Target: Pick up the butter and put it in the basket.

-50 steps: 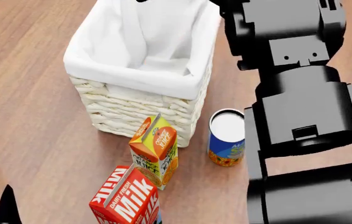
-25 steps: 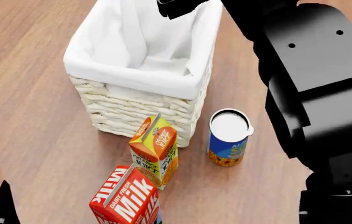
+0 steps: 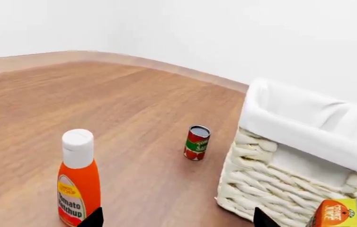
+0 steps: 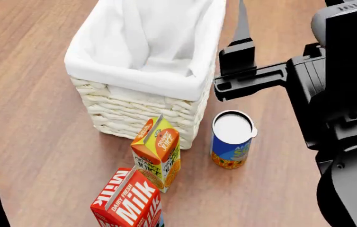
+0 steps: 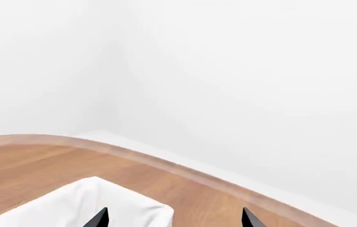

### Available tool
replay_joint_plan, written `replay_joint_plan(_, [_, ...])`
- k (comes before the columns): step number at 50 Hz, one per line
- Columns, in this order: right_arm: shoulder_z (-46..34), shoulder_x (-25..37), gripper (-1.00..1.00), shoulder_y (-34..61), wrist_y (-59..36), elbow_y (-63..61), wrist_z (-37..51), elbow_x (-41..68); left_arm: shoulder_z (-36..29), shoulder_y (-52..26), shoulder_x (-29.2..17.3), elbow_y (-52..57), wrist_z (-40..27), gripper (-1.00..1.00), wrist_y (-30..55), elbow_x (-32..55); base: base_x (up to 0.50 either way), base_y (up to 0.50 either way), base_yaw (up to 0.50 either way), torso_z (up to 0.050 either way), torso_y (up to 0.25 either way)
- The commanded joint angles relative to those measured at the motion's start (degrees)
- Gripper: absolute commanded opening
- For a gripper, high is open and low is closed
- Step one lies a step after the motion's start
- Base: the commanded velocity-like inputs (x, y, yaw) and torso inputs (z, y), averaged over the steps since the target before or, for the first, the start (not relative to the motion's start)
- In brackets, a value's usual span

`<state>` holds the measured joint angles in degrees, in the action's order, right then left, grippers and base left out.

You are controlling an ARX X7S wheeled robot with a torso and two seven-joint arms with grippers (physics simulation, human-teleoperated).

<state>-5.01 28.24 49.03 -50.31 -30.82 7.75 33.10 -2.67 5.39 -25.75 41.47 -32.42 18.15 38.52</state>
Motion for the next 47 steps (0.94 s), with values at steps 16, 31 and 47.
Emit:
replay_joint_plan(16, [12.94,3.53,1.0,-42.3,15.79,-22.3,4.11,-6.21,4.44,4.27,-1.99,7.13,1.62,1.0,-5.8,1.52,0.0,0.0,0.0,0.0,0.0])
replay_joint_plan(31, [8.35,2.96,1.0,-55.5,25.74,-28.88,6.04,-16.09,10.86,8.71,-2.86,11.48,3.48,1.0,-12.63,3.33,0.0,0.0,0.0,0.0,0.0])
replay_joint_plan(47, [-19.9,37.18,1.0,-60.48,43.11,-29.18,48.13,-24.99,17.92,11.84,-1.9,13.73,5.71,1.0,-21.98,5.05,0.0,0.0,0.0,0.0,0.0])
